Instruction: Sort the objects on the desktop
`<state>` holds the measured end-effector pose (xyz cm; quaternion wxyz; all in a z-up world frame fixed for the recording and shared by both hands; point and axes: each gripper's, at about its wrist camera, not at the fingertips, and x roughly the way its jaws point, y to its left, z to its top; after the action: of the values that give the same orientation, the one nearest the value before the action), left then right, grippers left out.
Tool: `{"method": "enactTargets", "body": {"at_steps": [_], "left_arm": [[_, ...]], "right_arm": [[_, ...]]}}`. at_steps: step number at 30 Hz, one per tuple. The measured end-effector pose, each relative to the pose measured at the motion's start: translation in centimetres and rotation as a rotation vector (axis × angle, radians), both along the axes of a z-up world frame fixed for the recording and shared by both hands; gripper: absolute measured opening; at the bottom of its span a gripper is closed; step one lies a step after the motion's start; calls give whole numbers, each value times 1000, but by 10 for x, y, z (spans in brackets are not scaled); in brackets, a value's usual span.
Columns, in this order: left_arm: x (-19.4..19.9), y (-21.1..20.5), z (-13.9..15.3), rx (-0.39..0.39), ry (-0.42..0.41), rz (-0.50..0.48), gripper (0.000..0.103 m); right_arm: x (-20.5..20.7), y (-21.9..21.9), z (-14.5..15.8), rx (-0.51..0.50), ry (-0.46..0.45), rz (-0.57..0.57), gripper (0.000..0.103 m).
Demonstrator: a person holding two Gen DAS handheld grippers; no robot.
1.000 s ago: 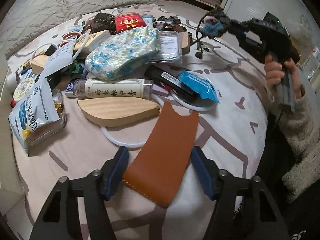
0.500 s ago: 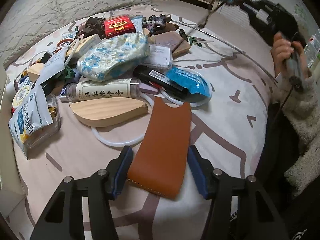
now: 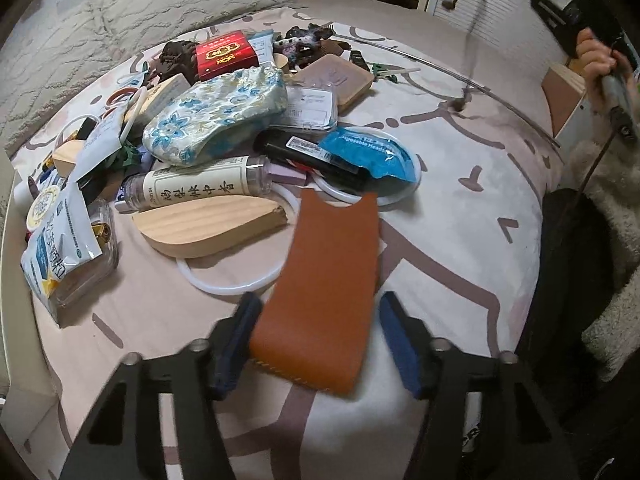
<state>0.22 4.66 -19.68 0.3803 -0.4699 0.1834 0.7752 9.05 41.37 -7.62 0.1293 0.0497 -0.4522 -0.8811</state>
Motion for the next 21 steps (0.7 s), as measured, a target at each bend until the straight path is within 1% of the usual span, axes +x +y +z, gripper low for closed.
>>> {"method": "enactTargets", "body": {"at_steps": [6, 9, 11, 13, 16, 19, 21], "left_arm": [[1, 0, 1, 7, 14, 12, 51], [4, 0, 3, 6, 35, 16, 51], [6, -1, 6, 20, 38, 27, 50], [7, -3, 8, 36, 38, 50, 50], [8, -5, 9, 62, 21, 72, 50], [10, -4, 8, 66, 3, 76, 50], [12, -2, 8, 70, -5, 67, 50]], "right_arm": [[15, -5, 19, 46, 25, -15, 10], [20, -8, 23, 69, 23, -18, 10], [22, -12, 25, 96, 11, -20, 10], [23, -18, 25, 134, -16, -14, 10], [25, -28, 22, 209, -79, -5, 10], [20, -40, 11, 289, -167, 12, 10], [13, -49, -1, 336, -239, 50, 10]]}}
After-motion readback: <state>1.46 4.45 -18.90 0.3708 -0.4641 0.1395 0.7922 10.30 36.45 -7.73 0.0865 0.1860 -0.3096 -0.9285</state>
